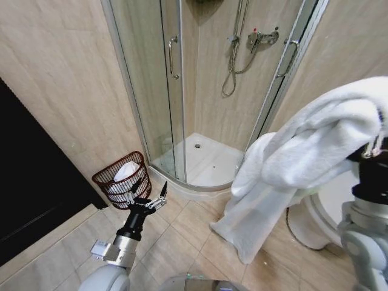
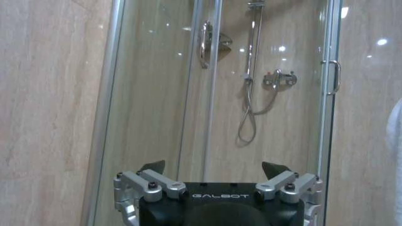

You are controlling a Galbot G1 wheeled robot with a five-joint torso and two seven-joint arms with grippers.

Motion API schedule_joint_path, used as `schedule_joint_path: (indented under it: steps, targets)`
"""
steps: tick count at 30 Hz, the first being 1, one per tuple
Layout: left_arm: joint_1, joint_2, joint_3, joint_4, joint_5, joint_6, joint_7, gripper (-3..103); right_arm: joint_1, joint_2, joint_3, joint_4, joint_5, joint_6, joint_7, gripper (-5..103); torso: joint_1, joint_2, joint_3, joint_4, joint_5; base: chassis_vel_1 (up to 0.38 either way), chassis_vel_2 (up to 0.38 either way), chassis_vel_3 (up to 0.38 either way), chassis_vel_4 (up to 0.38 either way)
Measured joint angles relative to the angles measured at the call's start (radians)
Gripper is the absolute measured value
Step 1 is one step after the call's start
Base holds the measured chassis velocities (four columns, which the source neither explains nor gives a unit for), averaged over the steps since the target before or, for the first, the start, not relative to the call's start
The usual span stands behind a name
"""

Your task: Discard the used towel into the hamper.

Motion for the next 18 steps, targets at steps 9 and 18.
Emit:
schedule_joint_path:
  steps: [9, 18]
  targets:
    - [0.0, 0.0, 0.0, 0.0, 0.0, 0.0, 0.0, 100, 0.0, 0.003, 0.003, -0.001, 0.003, 0.018, 0.015, 10, 0.013, 0.035, 0.021, -0.0003, 0.0, 0.0, 0.0, 0.0, 0.0]
    - [0.0, 0.0, 0.0, 0.0, 0.0, 0.0, 0.0, 100, -0.019, 0.009, 0.02, 0.011, 0.019, 0.001, 0.014, 10, 0.031, 0.076, 0.045, -0.0002, 0.0, 0.0, 0.0, 0.0, 0.0]
